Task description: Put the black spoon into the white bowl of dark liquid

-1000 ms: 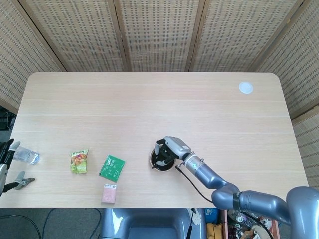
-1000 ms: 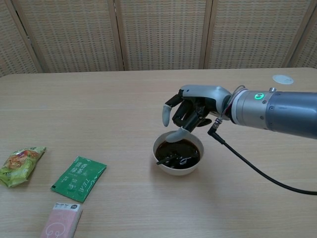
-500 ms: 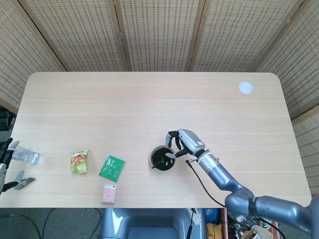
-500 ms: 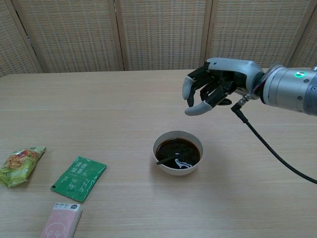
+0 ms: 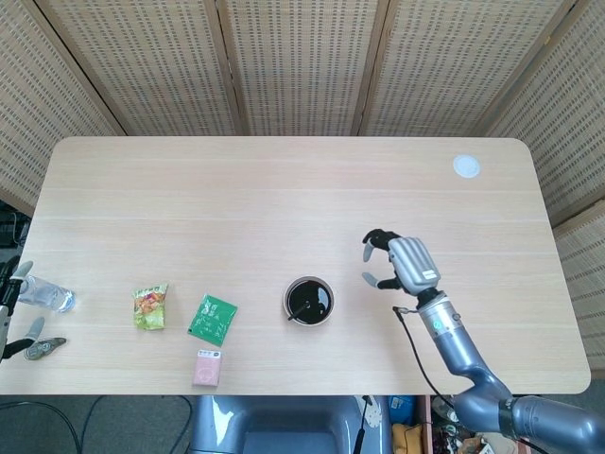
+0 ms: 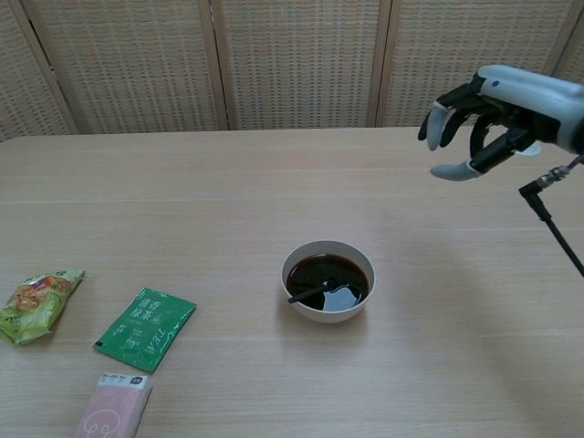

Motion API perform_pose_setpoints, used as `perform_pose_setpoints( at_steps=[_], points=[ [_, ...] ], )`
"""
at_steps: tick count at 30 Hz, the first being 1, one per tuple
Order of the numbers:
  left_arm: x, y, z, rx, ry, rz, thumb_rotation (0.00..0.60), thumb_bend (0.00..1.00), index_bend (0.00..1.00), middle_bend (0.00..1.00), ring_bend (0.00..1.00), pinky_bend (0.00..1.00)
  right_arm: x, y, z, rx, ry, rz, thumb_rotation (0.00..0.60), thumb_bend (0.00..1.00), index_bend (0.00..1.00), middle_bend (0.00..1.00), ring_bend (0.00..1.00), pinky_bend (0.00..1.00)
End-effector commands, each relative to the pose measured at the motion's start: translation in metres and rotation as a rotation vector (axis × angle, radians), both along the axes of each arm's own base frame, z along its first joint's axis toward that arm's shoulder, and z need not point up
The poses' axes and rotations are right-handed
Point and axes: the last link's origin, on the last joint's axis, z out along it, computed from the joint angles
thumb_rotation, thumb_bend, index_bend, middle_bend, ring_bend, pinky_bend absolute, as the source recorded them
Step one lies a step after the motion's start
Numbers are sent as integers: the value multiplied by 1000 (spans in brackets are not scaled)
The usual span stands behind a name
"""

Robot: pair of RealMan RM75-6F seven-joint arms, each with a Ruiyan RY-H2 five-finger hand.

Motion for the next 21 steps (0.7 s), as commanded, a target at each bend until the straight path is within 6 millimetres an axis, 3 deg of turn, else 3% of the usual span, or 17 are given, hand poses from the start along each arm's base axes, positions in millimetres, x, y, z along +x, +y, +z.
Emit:
perform_pose_setpoints(
  at_steps=[1,7,21],
  points=[
    [2,0,-1,15,-6,-11,600,356,0,0,0,0,-24,10,10,-125,108,-2,600,417,565,408,369,563],
    [3,-3,-5,20,-10,-28,600,355,0,0,0,0,-47,25,20,-237,221,-11,600,418,565,391,336,556],
    [6,-8,-13,2,8,-47,600,356,0,0,0,0,-93,66,35,-265,347,-103,600,417,565,358,284,509]
  ],
)
